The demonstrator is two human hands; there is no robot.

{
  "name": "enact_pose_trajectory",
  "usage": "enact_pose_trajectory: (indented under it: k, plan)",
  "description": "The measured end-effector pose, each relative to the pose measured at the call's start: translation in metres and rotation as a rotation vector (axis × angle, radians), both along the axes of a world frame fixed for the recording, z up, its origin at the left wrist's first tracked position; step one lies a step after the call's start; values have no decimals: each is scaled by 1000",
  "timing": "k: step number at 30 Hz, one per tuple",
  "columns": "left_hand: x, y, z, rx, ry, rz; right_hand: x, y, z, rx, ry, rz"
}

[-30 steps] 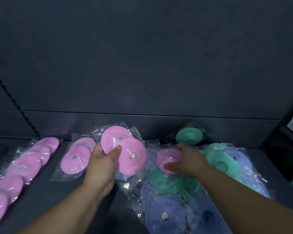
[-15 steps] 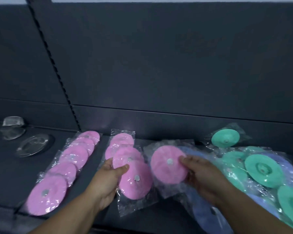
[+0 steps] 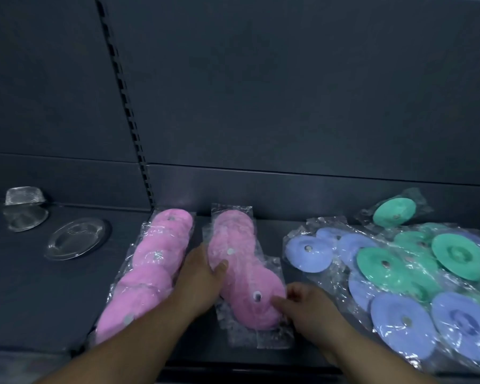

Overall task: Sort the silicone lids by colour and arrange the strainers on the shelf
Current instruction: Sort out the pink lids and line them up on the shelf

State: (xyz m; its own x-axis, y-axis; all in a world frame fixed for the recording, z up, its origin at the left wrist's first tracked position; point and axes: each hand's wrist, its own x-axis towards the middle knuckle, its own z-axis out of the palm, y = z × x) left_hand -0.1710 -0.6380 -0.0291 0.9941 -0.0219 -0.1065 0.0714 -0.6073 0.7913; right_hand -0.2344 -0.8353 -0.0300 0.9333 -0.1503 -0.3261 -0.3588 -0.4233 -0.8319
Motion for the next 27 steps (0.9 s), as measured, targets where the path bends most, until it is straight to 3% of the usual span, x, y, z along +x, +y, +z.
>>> enact_pose_trajectory:
  k: [8,12,16,18,22,27]
  plan:
    - [-14,5,-2,-88,87,-88,0,26,-12,-191,-56,-45]
    - [-18,5,-6,-97,103,-87,1,36,-14,-190,-34,37]
    - [-19,3,-2,-134,107,-95,11,39,-10,-315,-145,43]
    - [-18,-1,0,-164,119,-91,20,38,-6,-266,-205,51]
    - [-25,-4,-3,-130,162,-85,27,40,-3,-273,-145,133]
    - [-3,4,-11,-45,17,-27,48,39,5,-271,-234,46]
